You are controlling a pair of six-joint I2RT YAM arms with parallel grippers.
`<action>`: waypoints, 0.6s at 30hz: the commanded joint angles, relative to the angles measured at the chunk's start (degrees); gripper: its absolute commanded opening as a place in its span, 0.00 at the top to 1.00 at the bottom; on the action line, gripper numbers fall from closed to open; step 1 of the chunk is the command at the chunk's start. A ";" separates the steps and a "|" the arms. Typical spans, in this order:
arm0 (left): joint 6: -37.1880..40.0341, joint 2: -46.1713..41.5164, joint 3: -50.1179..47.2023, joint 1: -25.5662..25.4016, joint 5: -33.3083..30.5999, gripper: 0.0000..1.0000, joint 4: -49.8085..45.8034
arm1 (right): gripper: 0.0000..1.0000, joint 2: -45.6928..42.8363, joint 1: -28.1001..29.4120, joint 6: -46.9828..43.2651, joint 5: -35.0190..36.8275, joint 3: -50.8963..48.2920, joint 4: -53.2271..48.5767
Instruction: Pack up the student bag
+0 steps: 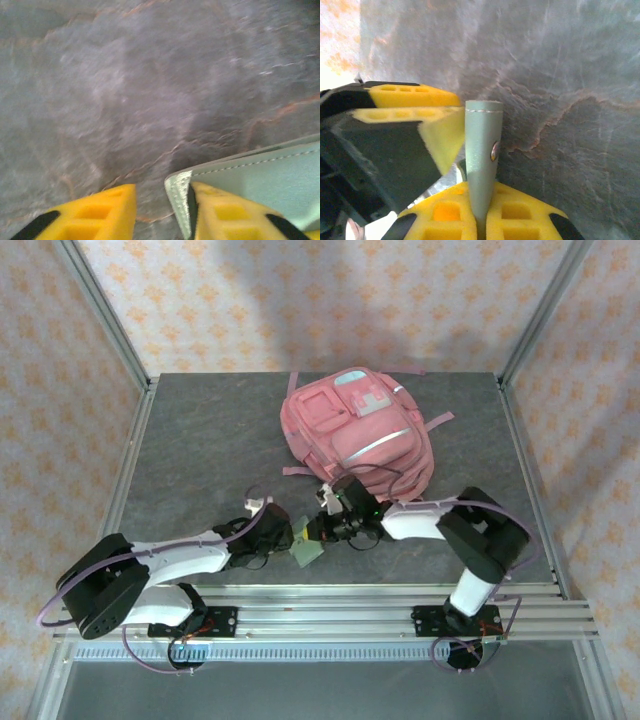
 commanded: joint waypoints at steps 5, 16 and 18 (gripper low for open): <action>10.92 2.25 12.70 -0.18 -1.10 0.43 2.38 | 0.98 -24.58 -9.50 -0.61 9.79 -3.46 -9.62; 27.21 22.96 39.62 -2.74 -0.92 0.33 -0.39 | 0.96 -44.75 -29.22 3.44 15.41 -4.73 -20.35; 31.08 26.76 45.16 -3.31 -2.27 0.32 -3.04 | 0.97 -45.44 -32.12 4.29 15.55 -5.05 -21.61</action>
